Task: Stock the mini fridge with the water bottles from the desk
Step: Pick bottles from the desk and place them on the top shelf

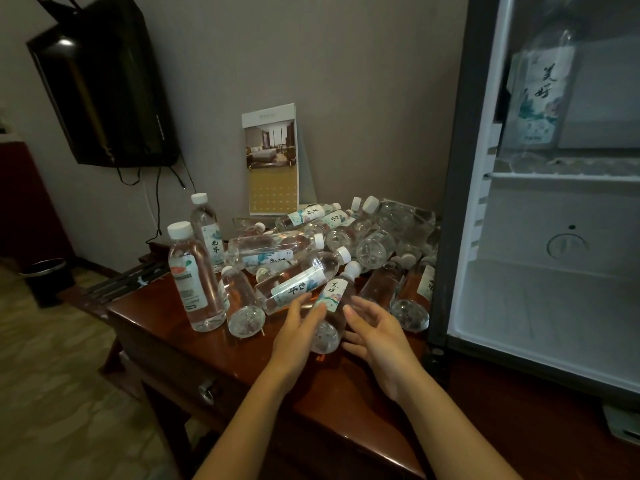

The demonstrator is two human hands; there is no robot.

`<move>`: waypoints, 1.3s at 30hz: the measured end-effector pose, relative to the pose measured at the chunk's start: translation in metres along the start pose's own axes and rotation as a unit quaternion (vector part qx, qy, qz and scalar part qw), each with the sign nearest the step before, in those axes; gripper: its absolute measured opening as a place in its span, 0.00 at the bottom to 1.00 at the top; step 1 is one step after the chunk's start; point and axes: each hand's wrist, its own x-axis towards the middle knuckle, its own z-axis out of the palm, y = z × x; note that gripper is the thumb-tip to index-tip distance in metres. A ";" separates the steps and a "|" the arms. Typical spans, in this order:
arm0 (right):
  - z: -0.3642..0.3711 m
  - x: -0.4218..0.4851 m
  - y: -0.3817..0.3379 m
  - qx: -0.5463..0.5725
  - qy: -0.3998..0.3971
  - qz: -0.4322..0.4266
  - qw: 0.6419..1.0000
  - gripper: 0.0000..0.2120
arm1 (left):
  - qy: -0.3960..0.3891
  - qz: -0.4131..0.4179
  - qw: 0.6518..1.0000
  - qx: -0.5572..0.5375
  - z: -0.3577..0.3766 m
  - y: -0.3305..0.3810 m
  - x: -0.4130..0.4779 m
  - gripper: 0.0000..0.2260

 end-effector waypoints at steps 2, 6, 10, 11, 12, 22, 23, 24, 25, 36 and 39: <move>0.000 0.002 0.001 0.014 0.006 -0.001 1.000 0.22 | -0.025 0.005 0.999 -0.024 -0.003 0.001 -0.002 0.23; 0.002 0.003 0.002 0.059 -0.009 -0.003 0.998 0.22 | -0.056 0.038 0.995 -0.072 -0.009 -0.002 -0.004 0.35; 0.003 0.003 0.005 0.043 -0.023 -0.029 0.998 0.25 | -0.100 0.055 0.989 -0.096 -0.010 0.001 -0.007 0.41; 0.003 0.004 0.005 0.041 -0.024 -0.042 0.998 0.28 | -0.117 0.063 0.988 -0.074 -0.010 0.003 -0.008 0.40; 0.002 0.004 0.006 0.042 -0.023 -0.058 0.997 0.30 | -0.129 0.070 0.988 -0.051 -0.008 0.004 -0.009 0.39; 0.000 0.005 0.006 -0.240 0.022 -0.168 0.956 0.28 | -0.135 0.088 0.985 0.056 0.001 0.001 -0.007 0.31; -0.001 0.003 0.005 -0.236 0.012 -0.157 0.959 0.27 | -0.141 0.081 0.985 0.061 0.000 0.001 -0.007 0.31; -0.003 0.000 0.004 -0.237 0.006 -0.152 0.960 0.27 | -0.146 0.076 0.984 0.064 0.000 0.001 -0.008 0.31; -0.004 -0.004 0.003 -0.242 0.004 -0.150 0.959 0.27 | -0.151 0.071 0.984 0.068 0.000 0.001 -0.008 0.31; -0.052 -0.065 -0.012 -0.264 -0.027 -0.110 0.958 0.32 | -0.228 0.129 0.954 0.143 0.033 0.011 -0.049 0.34; -0.068 -0.085 -0.016 -0.286 -0.005 -0.121 0.950 0.32 | -0.246 0.149 0.946 0.151 0.049 0.016 -0.062 0.33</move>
